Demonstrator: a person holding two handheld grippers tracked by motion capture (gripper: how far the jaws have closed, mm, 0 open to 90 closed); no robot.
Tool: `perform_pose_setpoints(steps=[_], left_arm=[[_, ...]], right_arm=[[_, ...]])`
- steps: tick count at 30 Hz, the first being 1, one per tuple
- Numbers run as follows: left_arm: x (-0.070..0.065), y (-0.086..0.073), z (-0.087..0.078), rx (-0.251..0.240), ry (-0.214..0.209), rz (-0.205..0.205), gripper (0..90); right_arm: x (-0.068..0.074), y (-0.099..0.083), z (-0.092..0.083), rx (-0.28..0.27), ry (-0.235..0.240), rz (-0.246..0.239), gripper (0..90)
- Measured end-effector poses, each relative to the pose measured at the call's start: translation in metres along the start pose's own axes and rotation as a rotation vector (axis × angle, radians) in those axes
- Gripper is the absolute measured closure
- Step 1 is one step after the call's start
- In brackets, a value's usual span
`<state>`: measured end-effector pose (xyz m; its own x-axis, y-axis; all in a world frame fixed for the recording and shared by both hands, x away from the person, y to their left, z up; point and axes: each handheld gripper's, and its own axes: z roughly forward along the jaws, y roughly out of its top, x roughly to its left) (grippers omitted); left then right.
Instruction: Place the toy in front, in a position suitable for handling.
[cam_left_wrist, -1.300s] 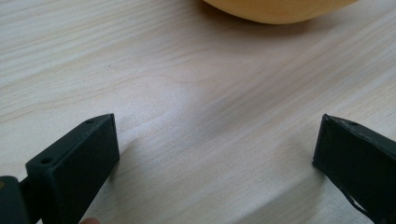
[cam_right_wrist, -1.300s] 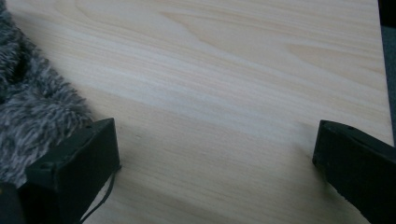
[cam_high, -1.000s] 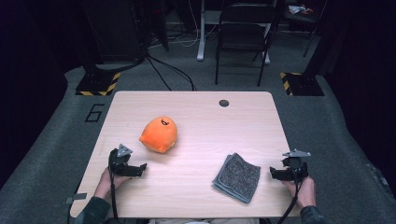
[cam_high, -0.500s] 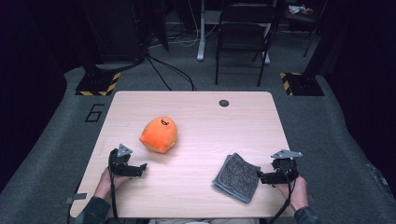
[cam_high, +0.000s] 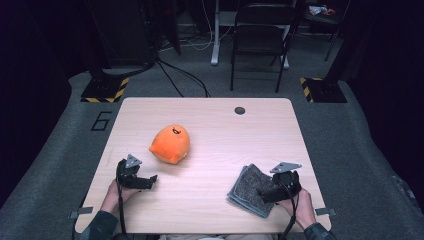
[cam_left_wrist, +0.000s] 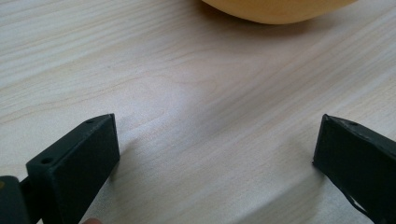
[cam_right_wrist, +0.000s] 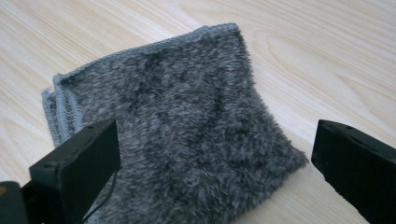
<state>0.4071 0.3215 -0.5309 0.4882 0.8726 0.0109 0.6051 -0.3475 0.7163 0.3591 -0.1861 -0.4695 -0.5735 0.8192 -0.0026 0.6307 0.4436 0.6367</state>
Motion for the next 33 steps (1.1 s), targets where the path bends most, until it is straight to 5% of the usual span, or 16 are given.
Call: perform_pose_setpoints(steps=[13, 21, 26, 33], left_arm=[[0.0, 0.001, 0.0, 0.009, -0.003, 0.006, 0.0], [0.0, 0.001, 0.0, 0.012, -0.003, 0.013, 0.0], [0.0, 0.001, 0.0, 0.009, -0.002, 0.009, 0.0], [0.0, 0.001, 0.0, 0.011, -0.002, 0.011, 0.0]], right_arm=[[0.015, 0.01, 0.031, 0.07, 0.005, -0.097, 5.3], [0.012, 0.005, 0.044, 0.143, 0.026, -0.098, 13.5], [0.012, 0.003, 0.047, 0.138, 0.026, -0.123, 16.1], [0.013, 0.002, 0.043, 0.123, 0.075, -0.156, 34.9]])
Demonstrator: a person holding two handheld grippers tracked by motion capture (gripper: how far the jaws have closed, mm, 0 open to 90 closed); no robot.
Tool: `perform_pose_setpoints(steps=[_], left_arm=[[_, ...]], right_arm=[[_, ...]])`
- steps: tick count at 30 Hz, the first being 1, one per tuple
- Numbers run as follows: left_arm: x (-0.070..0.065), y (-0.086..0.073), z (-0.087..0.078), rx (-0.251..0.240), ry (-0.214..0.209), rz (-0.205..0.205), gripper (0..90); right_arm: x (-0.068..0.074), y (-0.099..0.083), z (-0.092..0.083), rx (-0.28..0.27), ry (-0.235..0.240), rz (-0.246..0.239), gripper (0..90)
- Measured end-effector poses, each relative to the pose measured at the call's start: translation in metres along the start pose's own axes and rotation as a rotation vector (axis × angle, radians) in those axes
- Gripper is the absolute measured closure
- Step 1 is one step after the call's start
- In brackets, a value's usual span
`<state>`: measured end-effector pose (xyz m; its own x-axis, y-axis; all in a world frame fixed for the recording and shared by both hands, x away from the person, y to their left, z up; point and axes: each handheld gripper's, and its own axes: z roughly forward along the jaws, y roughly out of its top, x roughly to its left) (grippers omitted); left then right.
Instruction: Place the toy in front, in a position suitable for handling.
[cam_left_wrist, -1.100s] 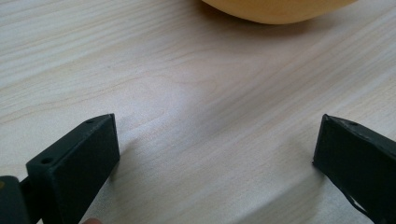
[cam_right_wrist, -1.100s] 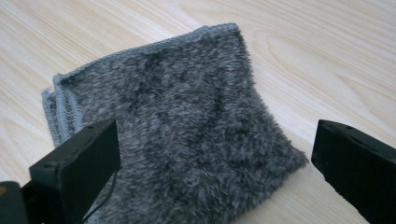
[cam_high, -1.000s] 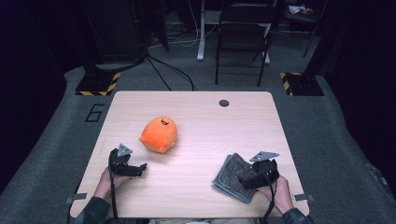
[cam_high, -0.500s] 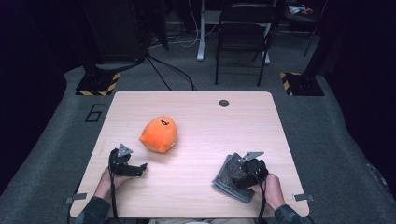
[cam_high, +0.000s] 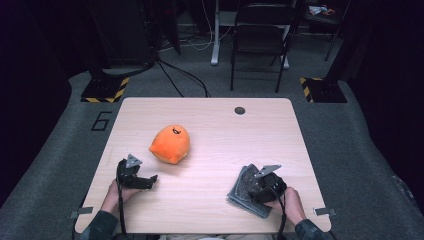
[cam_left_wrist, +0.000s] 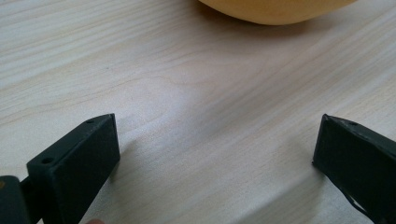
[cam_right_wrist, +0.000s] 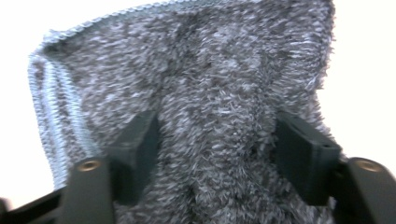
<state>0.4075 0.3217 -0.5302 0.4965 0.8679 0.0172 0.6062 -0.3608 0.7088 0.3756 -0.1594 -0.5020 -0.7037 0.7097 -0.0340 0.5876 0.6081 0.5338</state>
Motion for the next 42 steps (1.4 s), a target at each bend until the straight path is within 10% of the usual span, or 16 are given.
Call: perform_pose_setpoints(steps=[9, 23, 42], left_arm=[[0.0, 0.0, 0.0, -0.002, 0.0, -0.003, 0.0], [0.0, 0.0, 0.0, -0.002, 0.0, -0.003, 0.0], [0.0, 0.0, 0.0, 0.003, -0.001, 0.0, 0.0]], right_arm=[[0.003, 0.0, -0.003, -0.023, -0.014, -0.008, 68.4], [0.002, 0.002, -0.013, -0.075, -0.067, -0.023, 72.1], [-0.027, 0.004, -0.05, -0.213, -0.185, 0.104, 72.1]])
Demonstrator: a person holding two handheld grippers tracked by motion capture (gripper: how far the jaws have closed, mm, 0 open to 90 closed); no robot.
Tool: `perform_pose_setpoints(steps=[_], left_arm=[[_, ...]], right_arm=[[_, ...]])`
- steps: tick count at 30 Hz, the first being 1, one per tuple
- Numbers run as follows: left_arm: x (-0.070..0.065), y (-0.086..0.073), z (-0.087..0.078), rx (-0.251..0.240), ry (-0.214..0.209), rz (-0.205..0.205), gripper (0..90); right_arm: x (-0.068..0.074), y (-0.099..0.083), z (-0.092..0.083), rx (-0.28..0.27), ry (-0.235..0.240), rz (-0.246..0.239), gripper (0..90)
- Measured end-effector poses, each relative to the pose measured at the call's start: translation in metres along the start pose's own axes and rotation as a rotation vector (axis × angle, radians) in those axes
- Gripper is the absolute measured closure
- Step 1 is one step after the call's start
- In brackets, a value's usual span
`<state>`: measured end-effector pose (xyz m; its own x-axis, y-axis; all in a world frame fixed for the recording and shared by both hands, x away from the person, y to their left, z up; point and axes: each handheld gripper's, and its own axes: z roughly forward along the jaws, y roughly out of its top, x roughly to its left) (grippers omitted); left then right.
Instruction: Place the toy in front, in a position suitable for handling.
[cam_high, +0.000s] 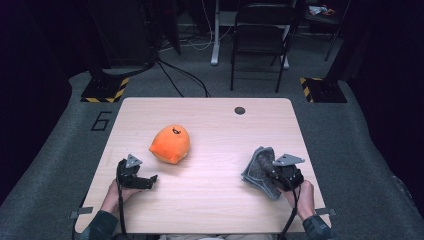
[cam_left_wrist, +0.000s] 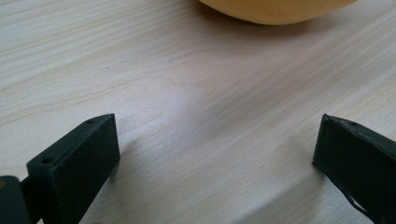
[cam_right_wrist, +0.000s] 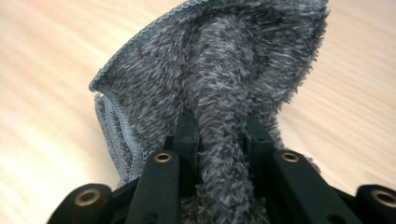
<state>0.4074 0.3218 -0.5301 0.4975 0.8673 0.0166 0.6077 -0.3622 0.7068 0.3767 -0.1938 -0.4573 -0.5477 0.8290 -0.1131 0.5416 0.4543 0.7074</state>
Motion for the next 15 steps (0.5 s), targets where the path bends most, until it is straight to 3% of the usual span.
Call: perform_pose_setpoints(steps=[6, 7, 10, 11, 15], left_arm=[[-0.001, 0.0, 0.0, -0.007, 0.003, -0.008, 0.0], [-0.001, 0.0, 0.001, -0.014, 0.003, -0.014, 0.0], [-0.001, 0.0, 0.0, -0.005, 0.001, -0.008, 0.0], [-0.001, 0.0, 0.001, -0.014, 0.002, -0.013, 0.0], [0.0, 0.0, 0.0, -0.006, 0.002, -0.002, 0.0]], right_arm=[[-0.019, 0.0, -0.001, -0.013, -0.065, 0.074, 71.9], [-0.025, 0.0, 0.001, -0.005, -0.084, 0.108, 71.7], [-0.032, -0.001, 0.004, -0.004, -0.101, 0.126, 71.6], [-0.038, -0.002, 0.006, 0.0, -0.128, 0.15, 71.4], [-0.047, -0.004, 0.009, 0.008, -0.142, 0.187, 71.2]])
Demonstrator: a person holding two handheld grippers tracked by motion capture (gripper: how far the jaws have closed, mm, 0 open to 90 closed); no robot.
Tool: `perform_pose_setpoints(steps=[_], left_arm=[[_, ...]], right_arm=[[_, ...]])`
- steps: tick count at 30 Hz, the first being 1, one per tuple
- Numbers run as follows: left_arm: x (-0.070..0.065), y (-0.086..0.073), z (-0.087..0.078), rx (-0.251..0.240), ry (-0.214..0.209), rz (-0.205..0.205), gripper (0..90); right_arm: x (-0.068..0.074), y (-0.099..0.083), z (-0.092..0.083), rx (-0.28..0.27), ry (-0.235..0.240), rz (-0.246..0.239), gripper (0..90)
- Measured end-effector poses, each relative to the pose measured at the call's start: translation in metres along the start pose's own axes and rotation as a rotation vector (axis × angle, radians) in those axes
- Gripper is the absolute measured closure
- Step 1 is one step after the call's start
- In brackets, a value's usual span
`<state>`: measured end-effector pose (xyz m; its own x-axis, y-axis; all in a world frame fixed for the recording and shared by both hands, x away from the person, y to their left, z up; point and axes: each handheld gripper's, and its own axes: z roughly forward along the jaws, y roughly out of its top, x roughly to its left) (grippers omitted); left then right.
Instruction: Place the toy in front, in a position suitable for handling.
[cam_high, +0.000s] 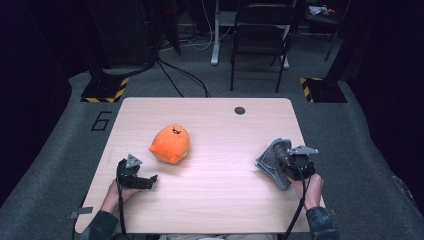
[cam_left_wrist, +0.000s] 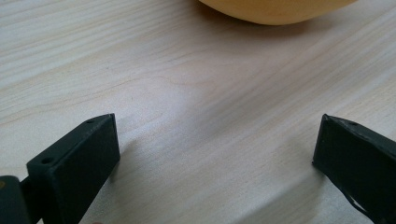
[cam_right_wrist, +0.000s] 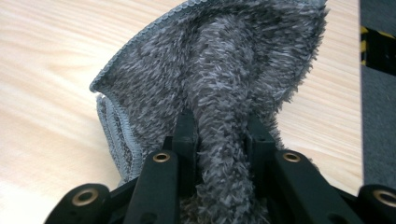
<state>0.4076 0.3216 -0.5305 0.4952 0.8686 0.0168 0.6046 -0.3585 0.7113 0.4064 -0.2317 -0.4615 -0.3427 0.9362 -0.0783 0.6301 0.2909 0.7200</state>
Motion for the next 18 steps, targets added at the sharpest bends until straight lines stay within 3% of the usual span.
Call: perform_pose_setpoints(steps=[15, 18], left_arm=[[-0.001, 0.0, 0.0, -0.004, 0.001, -0.009, 0.0], [-0.001, 0.0, 0.001, -0.01, 0.002, -0.017, 0.0]], right_arm=[[-0.031, -0.007, 0.032, 0.059, -0.081, 0.166, 67.6], [-0.034, -0.009, 0.04, 0.086, -0.097, 0.175, 65.6]])
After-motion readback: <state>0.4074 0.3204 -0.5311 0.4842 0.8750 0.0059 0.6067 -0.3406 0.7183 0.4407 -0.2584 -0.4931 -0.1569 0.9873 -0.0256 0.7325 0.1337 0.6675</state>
